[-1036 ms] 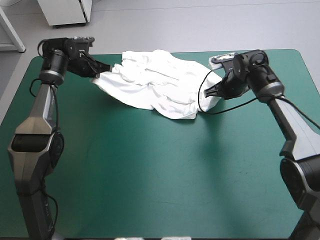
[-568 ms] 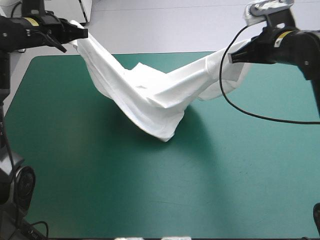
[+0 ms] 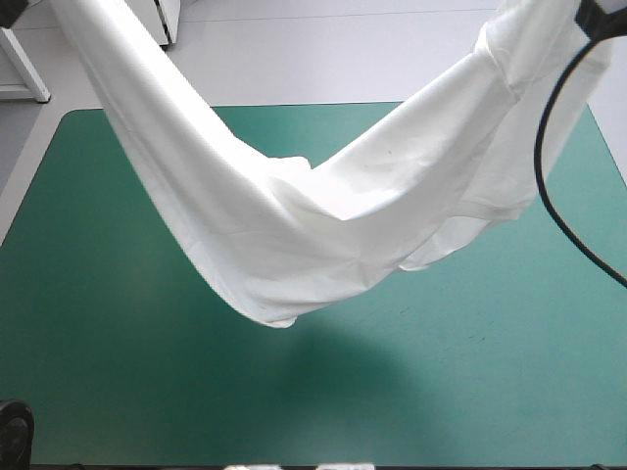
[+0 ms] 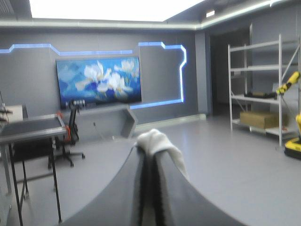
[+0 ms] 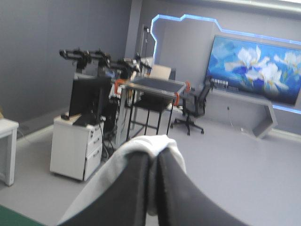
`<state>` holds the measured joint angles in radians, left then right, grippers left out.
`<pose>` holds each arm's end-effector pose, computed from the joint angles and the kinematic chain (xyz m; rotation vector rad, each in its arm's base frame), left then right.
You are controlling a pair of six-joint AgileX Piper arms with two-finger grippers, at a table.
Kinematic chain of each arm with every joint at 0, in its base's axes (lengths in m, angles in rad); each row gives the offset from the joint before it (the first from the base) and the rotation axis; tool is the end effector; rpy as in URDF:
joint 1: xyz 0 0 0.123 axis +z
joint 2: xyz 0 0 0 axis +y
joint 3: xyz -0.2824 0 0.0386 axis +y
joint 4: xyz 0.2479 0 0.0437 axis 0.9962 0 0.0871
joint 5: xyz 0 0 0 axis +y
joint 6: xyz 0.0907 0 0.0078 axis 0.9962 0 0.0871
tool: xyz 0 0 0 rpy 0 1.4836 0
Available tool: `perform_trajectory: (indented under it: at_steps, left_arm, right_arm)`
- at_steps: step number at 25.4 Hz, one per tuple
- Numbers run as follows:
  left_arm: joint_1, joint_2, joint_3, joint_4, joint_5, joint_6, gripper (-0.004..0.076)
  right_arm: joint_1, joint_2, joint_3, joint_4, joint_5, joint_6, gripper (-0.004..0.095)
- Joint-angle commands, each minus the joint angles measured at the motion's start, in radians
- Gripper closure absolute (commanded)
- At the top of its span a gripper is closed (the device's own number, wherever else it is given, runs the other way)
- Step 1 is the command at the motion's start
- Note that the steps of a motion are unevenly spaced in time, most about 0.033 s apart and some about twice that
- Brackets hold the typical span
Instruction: Fold the cloth
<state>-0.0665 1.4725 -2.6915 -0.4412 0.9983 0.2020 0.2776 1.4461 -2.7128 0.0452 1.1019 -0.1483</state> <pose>0.1323 -0.0416 0.6850 0.3323 1.2021 -0.3228 0.1181 0.0375 0.6802 -0.2994 1.2858 0.1539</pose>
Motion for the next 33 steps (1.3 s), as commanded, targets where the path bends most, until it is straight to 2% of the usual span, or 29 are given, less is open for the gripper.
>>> perform_trajectory:
  at_steps: [1, 3, 4, 5, 9, 14, 17, 22, 25, 33]
  left_arm:
    - [-0.004, -0.054, -0.029, -0.015, -0.116, 0.004, 0.0733]
    - [-0.004, -0.056, -0.029, 0.013, -0.074, 0.004, 0.0733]
    - [-0.004, -0.047, -0.024, 0.015, -0.008, 0.001, 0.0733]
    - [-0.004, -0.034, -0.013, 0.015, 0.045, -0.004, 0.0733]
    - [-0.004, -0.02, 0.004, -0.001, 0.176, -0.004, 0.0733]
    - [-0.004, 0.054, 0.133, -0.019, 0.228, -0.004, 0.0733]
    - [-0.004, 0.129, 0.25, -0.015, 0.215, 0.003, 0.0733]
    - [-0.006, 0.321, 0.351, -0.013, 0.188, 0.004, 0.0733]
    - [-0.006, 0.459, 0.349, -0.012, 0.151, 0.004, 0.0733]
    - [-0.006, 0.733, 0.349, -0.014, 0.064, -0.004, 0.0733]
  right_arm:
    - [-0.003, -0.021, -0.061, 0.033, -0.091, -0.012, 0.0924]
    - [-0.003, -0.021, -0.061, 0.035, -0.008, 0.0, 0.0925]
    - [-0.003, -0.015, -0.051, 0.035, 0.1, 0.015, 0.0925]
    - [-0.003, -0.008, -0.029, 0.047, 0.148, 0.048, 0.0925]
    - [-0.003, -0.02, 0.069, 0.195, 0.148, 0.062, 0.0925]
    - [-0.003, -0.016, 0.31, 0.142, 0.146, 0.062, 0.0925]
    - [-0.003, -0.007, 0.477, 0.035, 0.085, 0.097, 0.0925]
    - [-0.006, 0.073, 0.737, -0.11, -0.173, 0.134, 0.0925]
    - [-0.04, 0.169, 0.787, -0.117, -0.274, 0.178, 0.0925]
    - [-0.141, 0.429, 0.774, -0.072, -0.365, 0.229, 0.0925]
